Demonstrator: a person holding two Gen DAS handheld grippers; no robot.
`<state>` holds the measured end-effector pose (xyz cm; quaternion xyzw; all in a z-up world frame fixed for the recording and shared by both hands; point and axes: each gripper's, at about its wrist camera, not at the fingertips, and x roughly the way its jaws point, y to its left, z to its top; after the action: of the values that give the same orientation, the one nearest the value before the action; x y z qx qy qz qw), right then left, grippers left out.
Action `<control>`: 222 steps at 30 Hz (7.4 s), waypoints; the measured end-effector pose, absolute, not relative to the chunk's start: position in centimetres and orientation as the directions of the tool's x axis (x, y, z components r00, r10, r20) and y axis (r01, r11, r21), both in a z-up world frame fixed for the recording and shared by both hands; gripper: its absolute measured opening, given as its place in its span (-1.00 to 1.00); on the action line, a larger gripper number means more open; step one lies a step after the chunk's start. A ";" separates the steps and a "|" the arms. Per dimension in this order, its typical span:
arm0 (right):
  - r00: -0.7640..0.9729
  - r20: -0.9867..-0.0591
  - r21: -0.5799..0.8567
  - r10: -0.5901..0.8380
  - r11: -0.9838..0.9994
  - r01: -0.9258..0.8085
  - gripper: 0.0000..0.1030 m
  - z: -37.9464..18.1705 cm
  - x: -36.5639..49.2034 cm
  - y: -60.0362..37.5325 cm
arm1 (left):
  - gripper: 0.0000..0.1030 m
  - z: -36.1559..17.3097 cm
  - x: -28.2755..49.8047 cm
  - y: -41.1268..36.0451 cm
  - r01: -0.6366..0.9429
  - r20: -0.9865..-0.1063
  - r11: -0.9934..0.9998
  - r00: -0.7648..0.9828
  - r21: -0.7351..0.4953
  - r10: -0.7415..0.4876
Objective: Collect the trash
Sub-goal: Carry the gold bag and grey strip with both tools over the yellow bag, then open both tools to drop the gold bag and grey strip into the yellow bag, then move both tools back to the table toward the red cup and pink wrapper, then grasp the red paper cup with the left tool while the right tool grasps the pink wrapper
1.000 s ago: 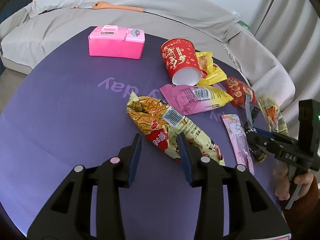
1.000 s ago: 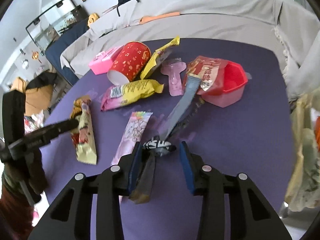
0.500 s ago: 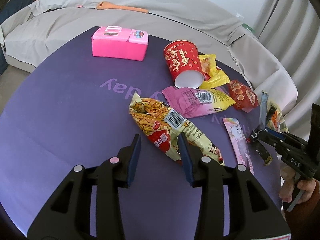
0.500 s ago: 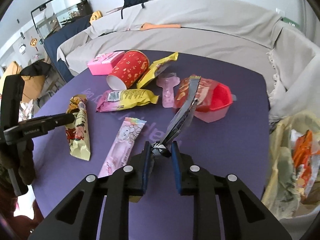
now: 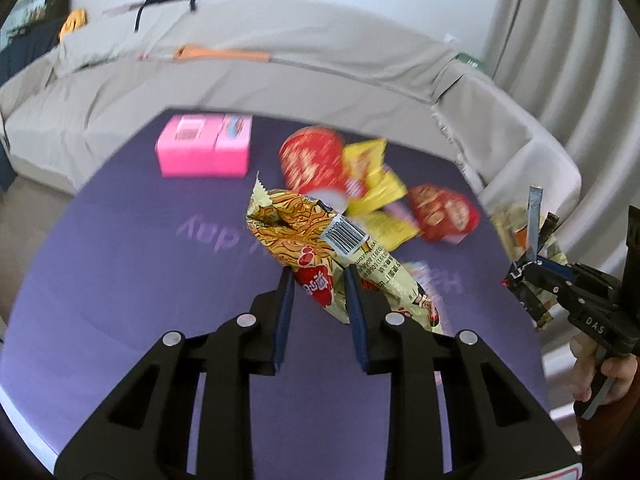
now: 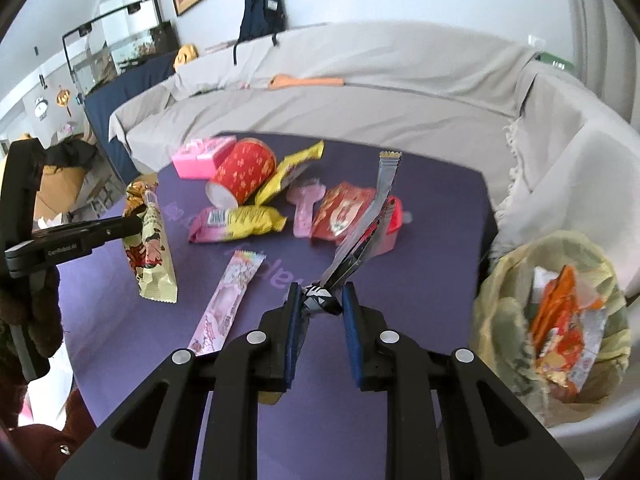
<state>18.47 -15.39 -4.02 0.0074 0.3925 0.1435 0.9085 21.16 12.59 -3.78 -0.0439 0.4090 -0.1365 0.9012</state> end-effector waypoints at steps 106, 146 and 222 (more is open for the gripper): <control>0.571 -0.819 0.166 0.060 0.977 0.135 -0.60 -14.5 22.7 -38.2 | -0.03 -3.4 22.2 -12.1 0.531 -0.713 0.818 0.483 -0.223 -0.508; 0.610 -0.753 0.153 0.245 0.968 -0.201 0.22 -5.6 18.9 -17.0 | -0.01 -5.6 19.9 18.0 0.028 -0.702 0.968 0.683 -0.250 -0.201; 0.497 -0.844 0.026 0.204 0.939 -0.342 0.25 -10.0 20.3 -6.7 | 0.03 -7.3 23.4 18.7 0.051 -0.742 0.919 0.574 -0.390 -0.347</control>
<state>20.32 -6.73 -10.03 -0.0725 0.4761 0.1582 0.8620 23.41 18.65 -7.30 -0.1653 0.4471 -0.1142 0.8716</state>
